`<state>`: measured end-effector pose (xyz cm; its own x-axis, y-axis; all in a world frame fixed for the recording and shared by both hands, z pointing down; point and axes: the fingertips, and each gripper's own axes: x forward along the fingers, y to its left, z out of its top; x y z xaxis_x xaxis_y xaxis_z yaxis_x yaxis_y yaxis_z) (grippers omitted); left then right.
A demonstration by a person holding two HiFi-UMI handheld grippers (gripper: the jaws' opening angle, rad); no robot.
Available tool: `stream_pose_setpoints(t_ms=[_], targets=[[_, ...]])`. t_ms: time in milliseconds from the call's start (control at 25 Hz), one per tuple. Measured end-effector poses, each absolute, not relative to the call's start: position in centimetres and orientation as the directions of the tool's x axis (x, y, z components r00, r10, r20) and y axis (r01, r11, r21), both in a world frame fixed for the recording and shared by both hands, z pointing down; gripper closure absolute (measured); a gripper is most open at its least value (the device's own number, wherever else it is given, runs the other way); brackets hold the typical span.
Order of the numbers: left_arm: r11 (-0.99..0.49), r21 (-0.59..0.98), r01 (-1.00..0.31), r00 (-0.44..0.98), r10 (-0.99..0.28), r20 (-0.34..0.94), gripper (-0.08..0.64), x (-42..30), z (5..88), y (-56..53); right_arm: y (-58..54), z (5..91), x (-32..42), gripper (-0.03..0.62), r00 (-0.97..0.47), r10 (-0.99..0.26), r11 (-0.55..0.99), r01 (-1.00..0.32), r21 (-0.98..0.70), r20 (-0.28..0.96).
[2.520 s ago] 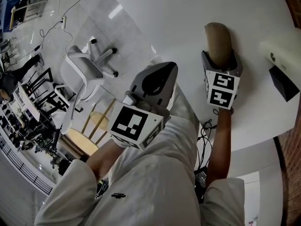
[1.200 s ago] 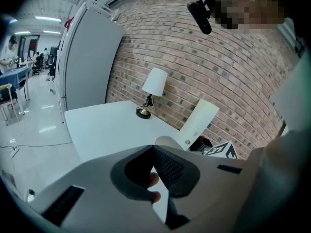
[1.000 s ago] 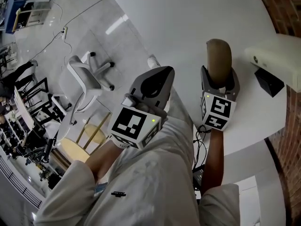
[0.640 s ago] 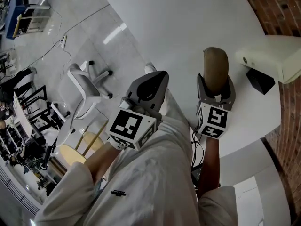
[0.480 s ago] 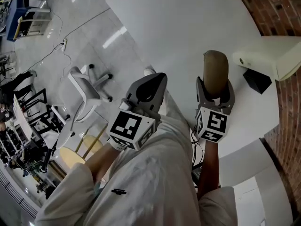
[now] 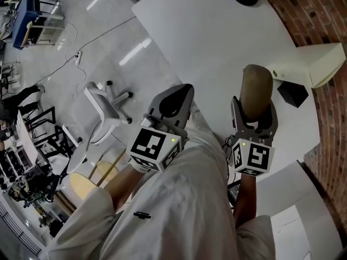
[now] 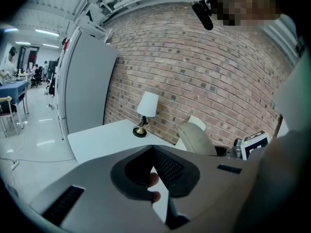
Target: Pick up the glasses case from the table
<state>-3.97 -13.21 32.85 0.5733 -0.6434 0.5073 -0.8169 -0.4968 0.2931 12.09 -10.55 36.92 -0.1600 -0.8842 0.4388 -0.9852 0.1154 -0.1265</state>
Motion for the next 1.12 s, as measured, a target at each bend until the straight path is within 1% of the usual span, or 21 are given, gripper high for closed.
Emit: stream_pose_setpoints(t_ms=[80,280,520,760,1120], targets=[[-0.496,0.291,-0.818,0.573,-0.659,0.487,0.552,-4.2,31.9,-13.1,-10.3,35.3,12.2,0.184,-0.158,-0.898,0.124,-0.986,-0.109,0.411],[-0.506,0.286,-0.814,0.581,-0.678,0.451,0.552,-4.6,30.3,-12.6,-9.1,32.2,13.1,0.184,-0.114,-0.928,0.076,-0.990,-0.121,0.354],[-0.544,0.270,-0.794,0.607,-0.687,0.401,0.552,-5.0,27.6,-12.2,-7.0,29.3,14.6,0.184,-0.015,-0.962,-0.019,-0.993,-0.120,0.274],[-0.597,0.237,-0.766,0.641,-0.684,0.349,0.552,-4.1,25.4,-12.1,-5.5,27.1,17.0,0.183,0.060,-0.971,-0.090,-0.989,-0.121,0.232],[-0.613,0.217,-0.759,0.651,-0.705,0.282,0.554,-3.1,22.8,-12.2,-4.4,23.6,18.1,0.183,0.063,-0.983,-0.083,-0.990,-0.115,0.171]])
